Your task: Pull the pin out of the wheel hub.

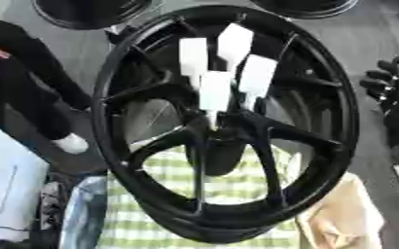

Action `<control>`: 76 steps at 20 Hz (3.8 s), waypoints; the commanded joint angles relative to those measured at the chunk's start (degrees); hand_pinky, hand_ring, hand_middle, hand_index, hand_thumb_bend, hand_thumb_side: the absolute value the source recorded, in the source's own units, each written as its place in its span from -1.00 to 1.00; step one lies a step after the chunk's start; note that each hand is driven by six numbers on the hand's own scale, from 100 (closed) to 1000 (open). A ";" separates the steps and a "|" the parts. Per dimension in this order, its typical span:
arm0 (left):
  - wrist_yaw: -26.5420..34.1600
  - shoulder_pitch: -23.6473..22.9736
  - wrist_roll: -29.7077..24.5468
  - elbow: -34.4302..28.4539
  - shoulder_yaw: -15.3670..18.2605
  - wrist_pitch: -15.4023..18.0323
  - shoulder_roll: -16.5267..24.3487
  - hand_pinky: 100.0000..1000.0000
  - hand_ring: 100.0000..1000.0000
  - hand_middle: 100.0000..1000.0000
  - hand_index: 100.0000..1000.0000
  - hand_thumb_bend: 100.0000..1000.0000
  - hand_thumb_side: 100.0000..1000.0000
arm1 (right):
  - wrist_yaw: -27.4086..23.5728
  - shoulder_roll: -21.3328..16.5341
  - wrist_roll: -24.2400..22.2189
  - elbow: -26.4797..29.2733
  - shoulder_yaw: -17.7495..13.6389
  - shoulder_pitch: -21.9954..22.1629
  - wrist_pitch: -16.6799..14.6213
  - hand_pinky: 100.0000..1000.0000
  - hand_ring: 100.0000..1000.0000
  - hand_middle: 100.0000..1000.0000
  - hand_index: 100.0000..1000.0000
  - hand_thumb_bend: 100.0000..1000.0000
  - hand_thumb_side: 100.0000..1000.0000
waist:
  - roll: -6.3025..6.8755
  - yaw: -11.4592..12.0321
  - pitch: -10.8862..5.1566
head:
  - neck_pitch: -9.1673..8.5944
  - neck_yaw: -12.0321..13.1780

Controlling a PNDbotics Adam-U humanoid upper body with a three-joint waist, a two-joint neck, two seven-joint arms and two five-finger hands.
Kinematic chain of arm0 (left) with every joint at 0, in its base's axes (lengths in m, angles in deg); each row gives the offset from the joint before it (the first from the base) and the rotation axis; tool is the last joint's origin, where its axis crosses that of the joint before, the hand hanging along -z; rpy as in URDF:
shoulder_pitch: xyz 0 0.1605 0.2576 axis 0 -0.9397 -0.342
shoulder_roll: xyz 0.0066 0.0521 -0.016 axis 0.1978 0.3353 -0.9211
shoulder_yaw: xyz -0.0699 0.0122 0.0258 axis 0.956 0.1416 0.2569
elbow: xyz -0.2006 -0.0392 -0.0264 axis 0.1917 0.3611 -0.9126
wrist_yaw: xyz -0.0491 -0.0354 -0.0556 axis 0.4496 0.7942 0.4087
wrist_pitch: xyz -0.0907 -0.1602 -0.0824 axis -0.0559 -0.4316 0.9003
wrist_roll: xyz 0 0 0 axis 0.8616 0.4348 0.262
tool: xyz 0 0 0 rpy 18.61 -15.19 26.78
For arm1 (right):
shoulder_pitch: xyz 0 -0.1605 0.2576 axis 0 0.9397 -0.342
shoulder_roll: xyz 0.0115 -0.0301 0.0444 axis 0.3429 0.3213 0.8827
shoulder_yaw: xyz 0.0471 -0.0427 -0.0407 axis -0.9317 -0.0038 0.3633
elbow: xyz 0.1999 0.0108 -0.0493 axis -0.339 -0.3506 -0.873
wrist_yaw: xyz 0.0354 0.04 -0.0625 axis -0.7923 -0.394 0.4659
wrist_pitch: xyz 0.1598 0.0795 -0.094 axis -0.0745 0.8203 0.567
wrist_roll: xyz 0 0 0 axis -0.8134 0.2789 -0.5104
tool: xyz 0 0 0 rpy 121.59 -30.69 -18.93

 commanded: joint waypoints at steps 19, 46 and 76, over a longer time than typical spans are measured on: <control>-0.02 -0.19 -0.07 -1.09 -0.05 -0.17 1.55 0.55 0.53 0.37 0.46 -0.56 0.39 | -3.15 -14.82 -3.14 9.24 3.12 -8.55 1.02 0.81 0.52 0.45 0.68 -1.00 0.42 | -0.65 -0.48 -2.17 | 0.84 0.40; 0.30 -1.81 -1.25 0.13 -1.22 -0.36 4.86 0.55 0.55 0.38 0.46 -0.58 0.41 | 13.51 -30.88 -46.01 18.94 27.75 -44.77 10.76 0.62 0.43 0.38 0.63 -1.00 0.33 | -2.63 -0.66 -3.88 | 0.88 -0.17; 0.59 -1.07 -1.76 -0.01 -1.67 -0.43 4.29 0.56 0.56 0.37 0.44 -0.60 0.44 | 31.25 -27.00 -51.46 18.94 33.12 -37.76 15.23 0.67 0.39 0.25 0.66 -0.92 -0.16 | -2.40 -1.20 -2.57 | 0.88 0.96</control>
